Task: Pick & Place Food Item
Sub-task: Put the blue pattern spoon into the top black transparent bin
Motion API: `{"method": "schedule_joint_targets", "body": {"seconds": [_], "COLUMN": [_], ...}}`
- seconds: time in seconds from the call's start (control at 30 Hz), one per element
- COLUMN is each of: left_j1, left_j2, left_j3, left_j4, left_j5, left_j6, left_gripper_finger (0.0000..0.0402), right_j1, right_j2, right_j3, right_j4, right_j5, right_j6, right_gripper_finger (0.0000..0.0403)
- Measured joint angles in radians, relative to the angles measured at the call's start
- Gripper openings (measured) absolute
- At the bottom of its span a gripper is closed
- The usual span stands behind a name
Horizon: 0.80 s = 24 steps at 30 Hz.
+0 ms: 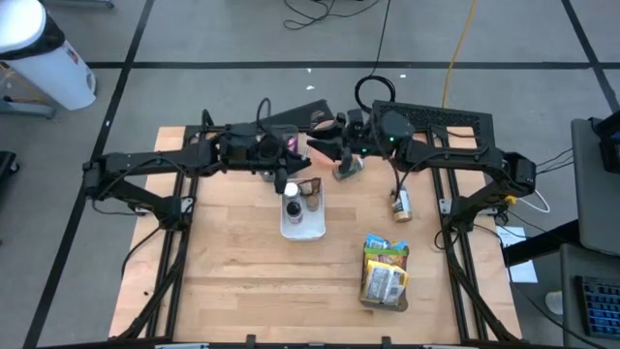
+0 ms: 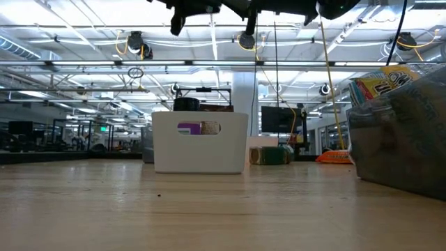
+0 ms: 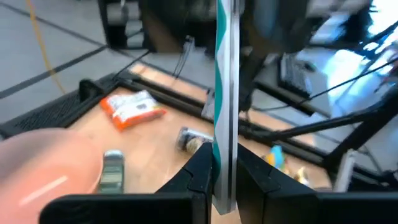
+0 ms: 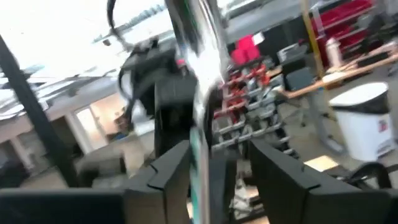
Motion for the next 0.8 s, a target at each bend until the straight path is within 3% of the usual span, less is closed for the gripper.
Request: {"method": "schedule_joint_targets", "body": {"seconds": [0.23,0.47,0.8], "left_j1": [0.057,0.085,0.082], "left_j2": [-0.059,-0.069,-0.047], "left_j3": [0.001,0.001,0.0], "left_j4": [-0.059,-0.129,-0.192], "left_j5": [0.113,0.347,0.406], "left_j6": [-0.014,-0.05,-0.095], "left_gripper_finger": [0.004,0.004,0.0039], "right_j1": [-0.052,-0.091,-0.105], "right_j2": [-0.046,-0.073,-0.074], "right_j3": [-0.001,0.0,0.0], "right_j4": [-0.057,-0.05,0.001], "right_j5": [-0.11,-0.131,-0.206], "right_j6": [0.025,0.024,0.073], "right_gripper_finger": [0.0203,0.0227,0.022]}}
